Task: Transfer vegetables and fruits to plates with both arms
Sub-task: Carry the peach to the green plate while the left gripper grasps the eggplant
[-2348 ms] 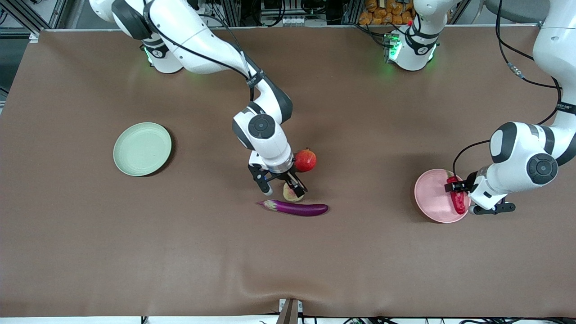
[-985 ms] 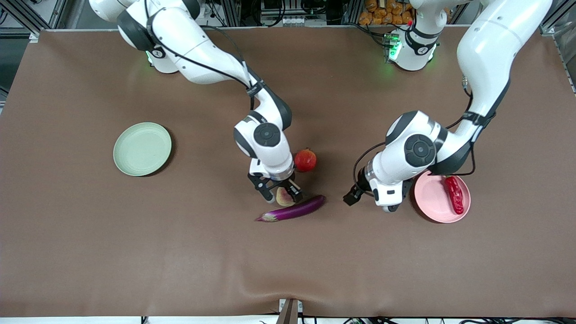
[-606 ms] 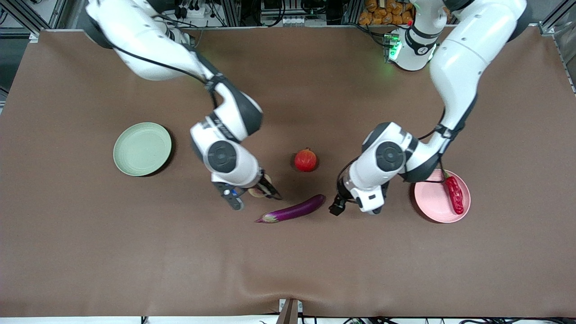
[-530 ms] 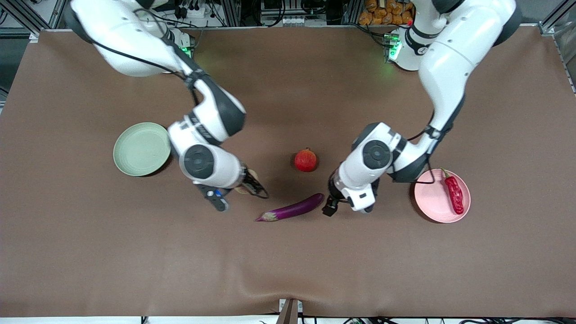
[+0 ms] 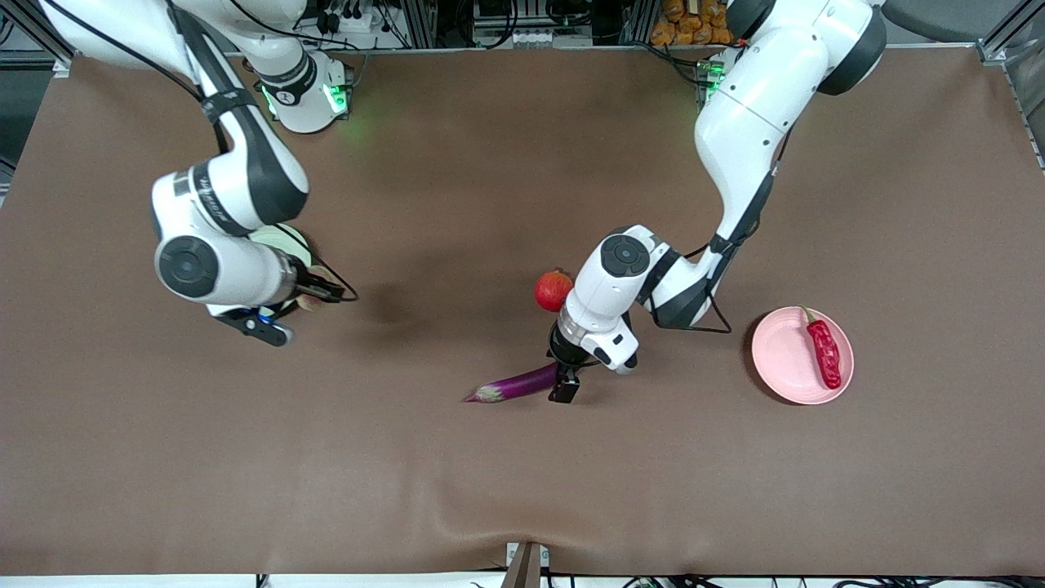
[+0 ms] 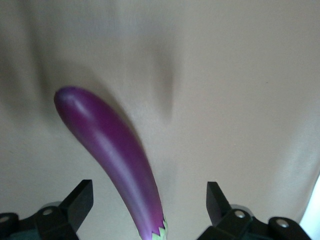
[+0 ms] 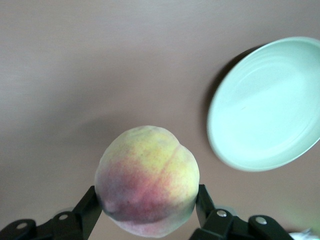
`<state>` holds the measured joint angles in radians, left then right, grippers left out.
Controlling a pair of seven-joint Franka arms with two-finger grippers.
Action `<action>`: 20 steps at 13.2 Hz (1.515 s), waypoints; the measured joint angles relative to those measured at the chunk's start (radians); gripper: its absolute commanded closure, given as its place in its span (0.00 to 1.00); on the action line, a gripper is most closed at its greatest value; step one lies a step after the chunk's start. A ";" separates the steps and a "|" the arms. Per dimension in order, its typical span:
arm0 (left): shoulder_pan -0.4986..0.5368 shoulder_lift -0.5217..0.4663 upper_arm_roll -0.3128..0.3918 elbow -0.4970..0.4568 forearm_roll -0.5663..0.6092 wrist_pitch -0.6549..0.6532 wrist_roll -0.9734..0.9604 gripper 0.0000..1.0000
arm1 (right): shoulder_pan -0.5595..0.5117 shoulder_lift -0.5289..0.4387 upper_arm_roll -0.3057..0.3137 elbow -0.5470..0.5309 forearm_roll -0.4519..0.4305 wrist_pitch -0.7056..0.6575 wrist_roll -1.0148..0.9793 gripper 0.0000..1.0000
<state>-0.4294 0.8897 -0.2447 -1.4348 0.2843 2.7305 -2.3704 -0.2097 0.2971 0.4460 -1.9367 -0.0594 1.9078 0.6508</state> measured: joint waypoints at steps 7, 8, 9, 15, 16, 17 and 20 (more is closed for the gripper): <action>-0.031 0.092 0.024 0.082 -0.013 0.039 -0.062 0.00 | -0.248 -0.140 -0.050 -0.342 0.000 0.199 -0.439 1.00; -0.031 0.099 0.024 0.083 -0.013 0.041 -0.062 0.00 | -0.256 -0.141 -0.081 -0.361 0.000 0.234 -0.489 1.00; -0.031 0.103 0.024 0.084 -0.014 0.044 -0.062 0.00 | -0.258 -0.141 -0.110 -0.392 0.000 0.295 -0.532 1.00; -0.029 0.118 0.026 0.085 -0.014 0.062 -0.060 1.00 | -0.258 -0.128 -0.165 -0.497 0.001 0.406 -0.587 0.00; -0.029 0.118 0.026 0.085 -0.014 0.068 -0.050 1.00 | -0.258 -0.128 -0.165 -0.496 0.001 0.403 -0.587 0.00; -0.029 0.117 0.026 0.089 -0.014 0.077 -0.032 1.00 | -0.258 -0.128 -0.163 -0.492 0.001 0.392 -0.587 0.00; 0.077 0.078 -0.083 0.105 -0.014 0.037 0.072 1.00 | -0.246 -0.133 -0.153 -0.367 0.065 0.192 -0.602 0.00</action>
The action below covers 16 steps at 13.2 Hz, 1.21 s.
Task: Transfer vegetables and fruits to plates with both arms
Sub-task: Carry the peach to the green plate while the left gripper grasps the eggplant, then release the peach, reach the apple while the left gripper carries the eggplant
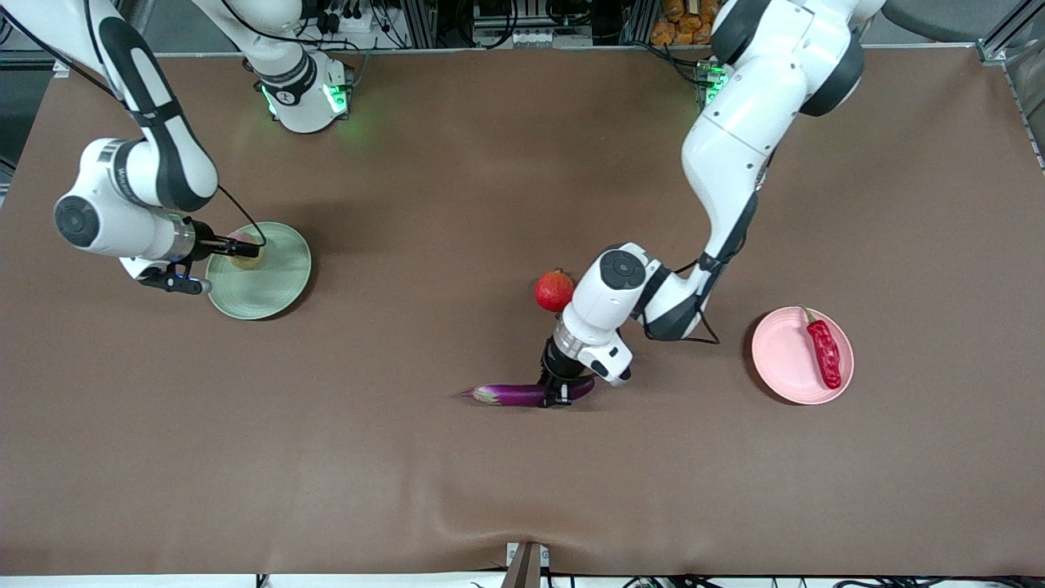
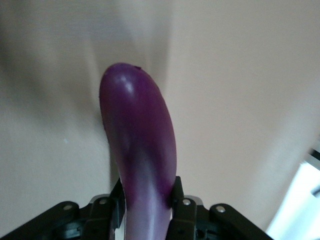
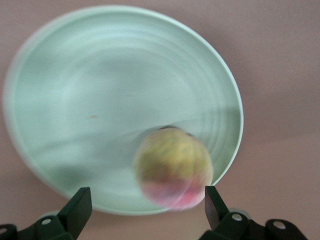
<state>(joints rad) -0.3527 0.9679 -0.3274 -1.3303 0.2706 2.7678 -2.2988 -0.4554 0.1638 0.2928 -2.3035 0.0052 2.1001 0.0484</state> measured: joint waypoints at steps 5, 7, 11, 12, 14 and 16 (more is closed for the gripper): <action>0.372 -0.142 -0.332 -0.004 0.001 -0.467 0.442 1.00 | 0.146 -0.007 0.006 0.321 0.178 -0.345 0.213 0.00; 0.405 -0.188 -0.344 -0.005 0.001 -0.638 0.592 1.00 | 0.239 -0.006 0.011 0.351 0.271 -0.347 0.382 0.00; 0.494 -0.256 -0.347 -0.010 0.003 -0.938 0.927 1.00 | 0.448 0.060 0.014 0.476 0.346 -0.291 0.746 0.00; 0.530 -0.275 -0.347 -0.025 0.004 -0.981 1.021 1.00 | 0.506 0.093 0.014 0.514 0.347 -0.241 0.828 0.00; 0.611 -0.328 -0.349 -0.097 0.004 -1.016 1.209 1.00 | 0.617 0.168 0.014 0.560 0.347 -0.089 0.969 0.00; 0.688 -0.378 -0.349 -0.194 0.004 -1.021 1.362 1.00 | 0.713 0.245 0.014 0.582 0.346 0.070 1.064 0.00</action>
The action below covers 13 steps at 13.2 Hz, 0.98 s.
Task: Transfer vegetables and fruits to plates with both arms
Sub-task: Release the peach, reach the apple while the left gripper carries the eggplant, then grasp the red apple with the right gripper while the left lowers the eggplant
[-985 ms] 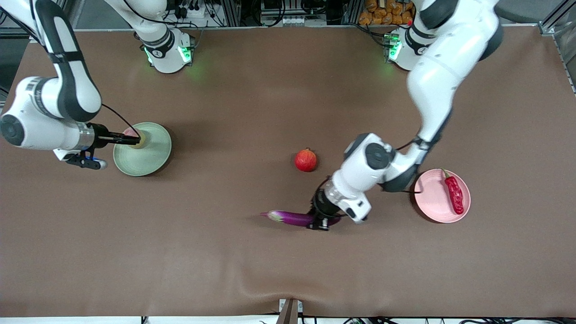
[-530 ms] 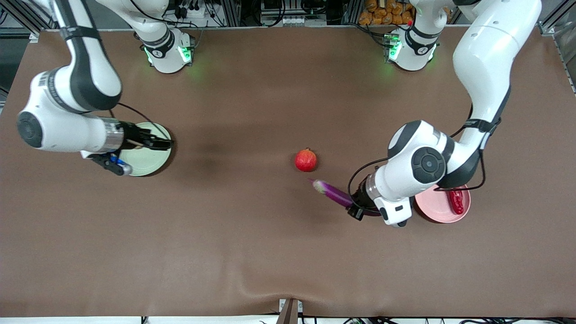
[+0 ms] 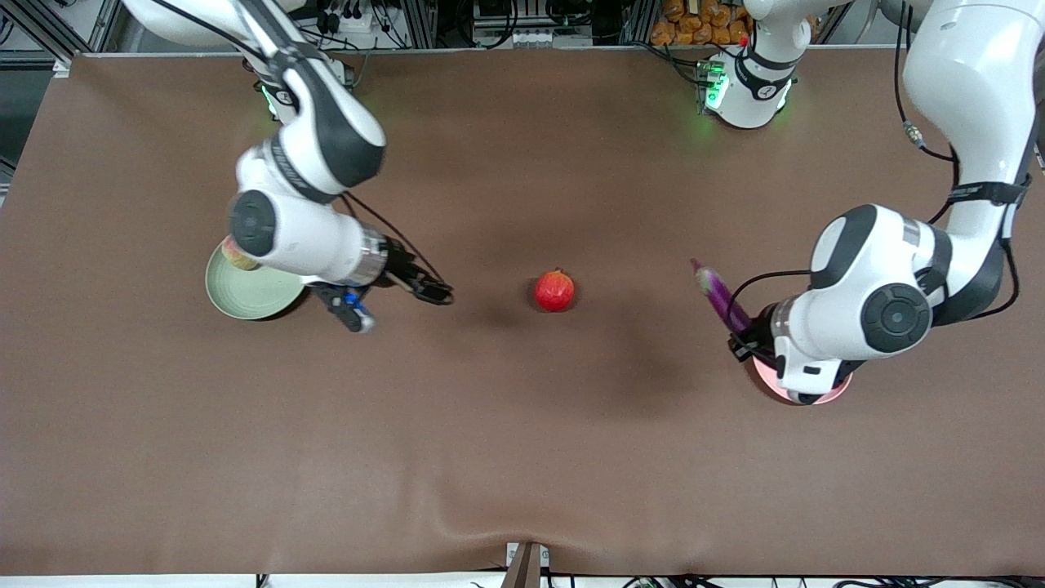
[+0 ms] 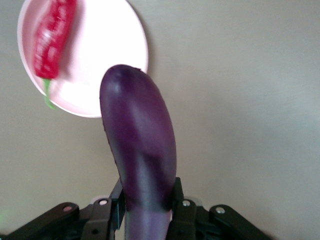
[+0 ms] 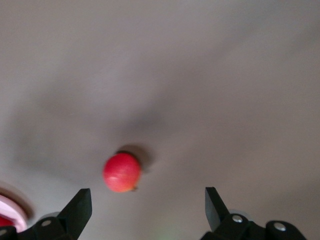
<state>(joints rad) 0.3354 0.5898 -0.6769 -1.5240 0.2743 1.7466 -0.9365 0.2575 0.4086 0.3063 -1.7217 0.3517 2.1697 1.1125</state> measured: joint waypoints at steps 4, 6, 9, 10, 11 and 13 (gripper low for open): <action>0.142 -0.025 0.001 -0.121 0.000 0.004 0.311 1.00 | 0.148 0.142 -0.004 0.040 -0.065 0.231 0.061 0.00; 0.197 -0.025 0.001 -0.144 0.000 0.026 0.443 1.00 | 0.190 0.194 -0.007 0.063 -0.092 0.260 0.074 0.00; 0.226 0.000 0.003 -0.169 0.026 0.120 0.488 1.00 | 0.223 0.242 -0.012 0.099 -0.110 0.283 0.075 0.00; 0.230 0.022 0.003 -0.175 0.026 0.150 0.488 1.00 | 0.237 0.257 -0.018 0.107 -0.126 0.297 0.076 0.00; 0.232 0.048 0.004 -0.178 0.028 0.173 0.488 1.00 | 0.254 0.270 -0.027 0.111 -0.137 0.308 0.078 0.00; 0.235 0.087 0.004 -0.178 0.040 0.209 0.488 1.00 | 0.295 0.295 -0.058 0.115 -0.142 0.335 0.089 0.00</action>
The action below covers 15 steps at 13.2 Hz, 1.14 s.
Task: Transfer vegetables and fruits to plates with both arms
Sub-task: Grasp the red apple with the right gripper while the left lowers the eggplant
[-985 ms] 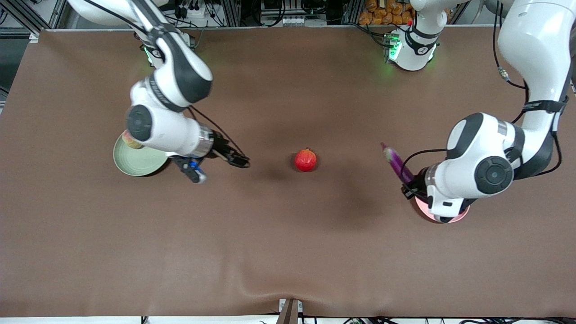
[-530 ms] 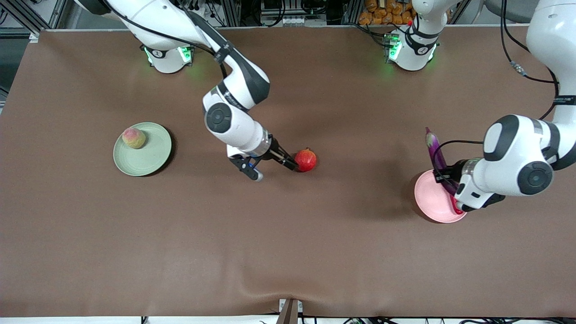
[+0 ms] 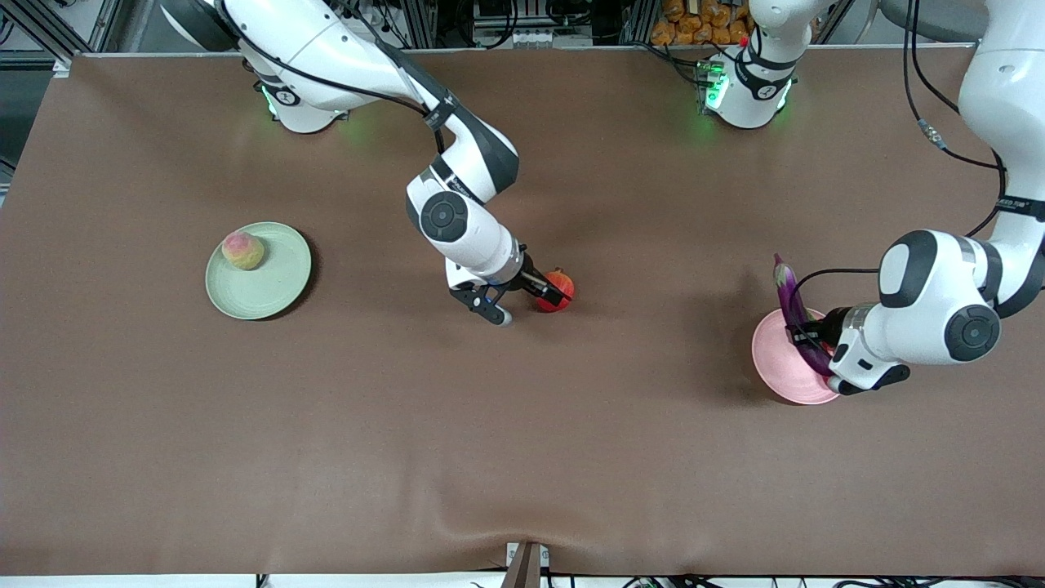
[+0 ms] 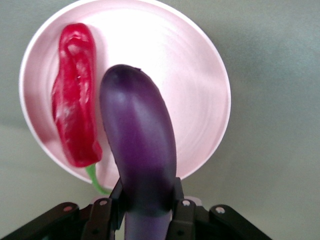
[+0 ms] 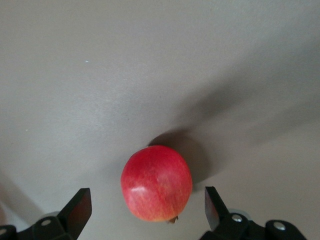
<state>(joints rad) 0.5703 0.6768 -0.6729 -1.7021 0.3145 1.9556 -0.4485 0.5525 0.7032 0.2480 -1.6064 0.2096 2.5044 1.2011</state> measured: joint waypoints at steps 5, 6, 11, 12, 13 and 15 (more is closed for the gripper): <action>0.002 0.011 0.008 0.004 0.005 0.046 0.001 1.00 | 0.071 0.072 -0.040 0.045 -0.034 0.039 0.082 0.00; 0.002 0.015 0.019 0.004 0.010 0.053 0.003 1.00 | 0.080 0.088 -0.042 0.057 -0.049 0.039 0.099 0.00; 0.006 0.039 0.039 0.004 0.016 0.080 0.020 0.79 | 0.097 0.118 -0.050 0.083 -0.117 0.037 0.140 1.00; 0.005 0.039 0.039 0.005 0.016 0.081 0.020 0.48 | 0.094 0.118 -0.055 0.091 -0.117 0.026 0.143 1.00; 0.005 0.039 0.039 0.006 0.016 0.081 0.020 0.08 | 0.085 0.116 -0.060 0.105 -0.117 -0.017 0.144 1.00; 0.005 0.038 0.038 0.014 0.017 0.082 0.020 0.00 | 0.037 0.090 -0.063 0.154 -0.118 -0.209 0.141 1.00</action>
<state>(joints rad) 0.5750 0.7148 -0.6350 -1.6884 0.3313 2.0371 -0.4288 0.5900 0.7937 0.1846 -1.4529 0.0912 2.2956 1.3420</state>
